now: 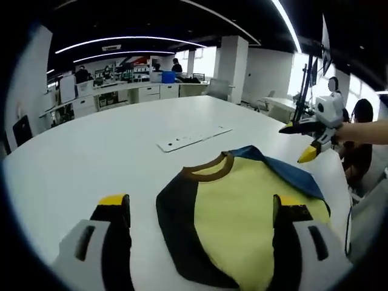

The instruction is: Fold the garment on the visible template until the final outline fits inside the template.

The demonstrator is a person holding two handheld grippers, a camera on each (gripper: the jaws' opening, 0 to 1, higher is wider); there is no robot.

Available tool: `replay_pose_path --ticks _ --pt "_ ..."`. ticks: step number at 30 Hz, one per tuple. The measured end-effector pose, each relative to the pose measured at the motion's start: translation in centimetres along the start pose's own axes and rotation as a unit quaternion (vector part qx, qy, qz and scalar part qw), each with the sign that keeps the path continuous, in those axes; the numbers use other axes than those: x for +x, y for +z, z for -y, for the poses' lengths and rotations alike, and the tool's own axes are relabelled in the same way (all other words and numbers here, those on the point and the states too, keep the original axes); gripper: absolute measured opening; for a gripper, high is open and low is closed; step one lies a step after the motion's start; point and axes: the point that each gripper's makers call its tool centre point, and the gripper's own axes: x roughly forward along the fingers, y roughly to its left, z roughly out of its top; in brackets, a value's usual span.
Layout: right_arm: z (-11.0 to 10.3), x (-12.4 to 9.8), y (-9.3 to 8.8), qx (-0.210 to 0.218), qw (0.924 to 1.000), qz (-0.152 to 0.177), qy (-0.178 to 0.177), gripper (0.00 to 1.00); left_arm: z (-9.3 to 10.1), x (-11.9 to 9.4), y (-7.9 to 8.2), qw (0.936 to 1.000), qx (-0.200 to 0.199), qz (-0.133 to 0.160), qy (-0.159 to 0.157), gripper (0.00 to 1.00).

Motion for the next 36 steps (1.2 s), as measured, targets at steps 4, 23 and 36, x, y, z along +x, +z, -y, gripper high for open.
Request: replay_pose_path --ticks 4,23,36 --pt "-1.3 -1.4 -0.3 -0.013 0.9999 0.0 0.004 0.81 1.1 -1.3 0.0 1.0 -0.001 0.008 -0.003 0.92" --pt "-6.9 -6.0 -4.1 0.003 0.9996 0.003 0.027 0.66 5.6 -6.2 -2.6 0.9997 0.001 0.021 -0.009 0.8" --pt "-8.3 -7.1 -4.8 0.002 0.9995 0.0 0.033 0.6 5.6 -8.5 -3.6 0.9998 0.0 0.018 0.0 0.81"
